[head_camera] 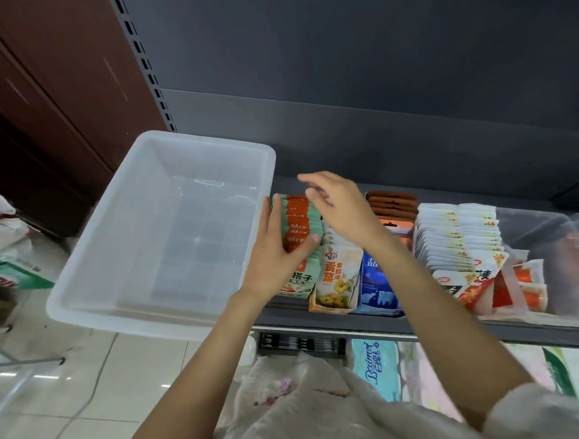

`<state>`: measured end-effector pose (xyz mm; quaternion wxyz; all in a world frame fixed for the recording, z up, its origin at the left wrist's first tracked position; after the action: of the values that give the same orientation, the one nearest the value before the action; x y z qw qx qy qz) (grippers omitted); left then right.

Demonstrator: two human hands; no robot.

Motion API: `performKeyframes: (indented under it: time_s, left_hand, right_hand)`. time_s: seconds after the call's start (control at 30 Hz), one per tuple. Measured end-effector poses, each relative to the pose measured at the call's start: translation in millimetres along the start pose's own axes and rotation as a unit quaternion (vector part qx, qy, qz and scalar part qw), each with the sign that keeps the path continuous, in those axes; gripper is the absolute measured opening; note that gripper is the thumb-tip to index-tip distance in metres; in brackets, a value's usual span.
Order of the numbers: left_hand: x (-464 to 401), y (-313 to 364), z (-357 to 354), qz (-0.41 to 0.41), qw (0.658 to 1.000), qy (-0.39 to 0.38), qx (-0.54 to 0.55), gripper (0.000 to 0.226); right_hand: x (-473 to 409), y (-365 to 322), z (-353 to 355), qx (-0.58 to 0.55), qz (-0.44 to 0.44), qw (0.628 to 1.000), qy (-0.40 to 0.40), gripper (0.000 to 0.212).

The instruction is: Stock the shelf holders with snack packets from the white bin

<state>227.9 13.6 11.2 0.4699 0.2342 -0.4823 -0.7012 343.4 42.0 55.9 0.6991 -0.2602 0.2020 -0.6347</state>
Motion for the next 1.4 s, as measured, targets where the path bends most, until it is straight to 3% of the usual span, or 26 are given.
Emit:
performKeyframes:
  time_s: [0.03,0.1,0.17,0.23,0.53,0.8,1.4]
  left_hand:
    - [2,-3,4,0.012,0.997,0.006,0.07,0.075]
    - [6,-11,8,0.047,0.981,0.012,0.189,0.057]
    - [9,-18,5,0.079,0.967,0.003,0.24,0.048]
    - [9,-21,1,0.084,0.961,-0.007,0.263,0.045]
    - [9,-20,-2,0.076,0.958,-0.037,0.274,0.045]
    - [-8,-16,0,0.07,0.959,-0.045,0.27,0.047]
    - [-4,-14,-1,0.083,0.961,-0.036,0.261,0.045]
  right_hand:
    - [21,5,4,-0.101,-0.032,0.992,0.067,0.036]
    - [60,13,-10,-0.3,-0.1,0.94,0.13,0.039]
    - [81,16,-41,-0.422,-0.134,0.889,0.116,0.042]
    - [85,10,-67,-0.465,-0.126,0.873,0.079,0.049]
    - [65,3,-81,-0.468,-0.119,0.873,0.063,0.068]
    - [48,3,-65,-0.396,-0.127,0.906,0.075,0.057]
    - [54,-4,-71,-0.384,-0.137,0.909,0.085,0.056]
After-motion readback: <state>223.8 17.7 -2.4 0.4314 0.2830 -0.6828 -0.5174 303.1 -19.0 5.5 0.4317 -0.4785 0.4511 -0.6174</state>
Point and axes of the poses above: each hand's wrist, its own x-axis away from the middle knuckle, its own z-axis out of the back of the hand, y = z × x, the point moved 9 cm from there along -x, towards the middle knuckle, and after that the axes turned 6 degrees about -y, right-handed, at the moved point
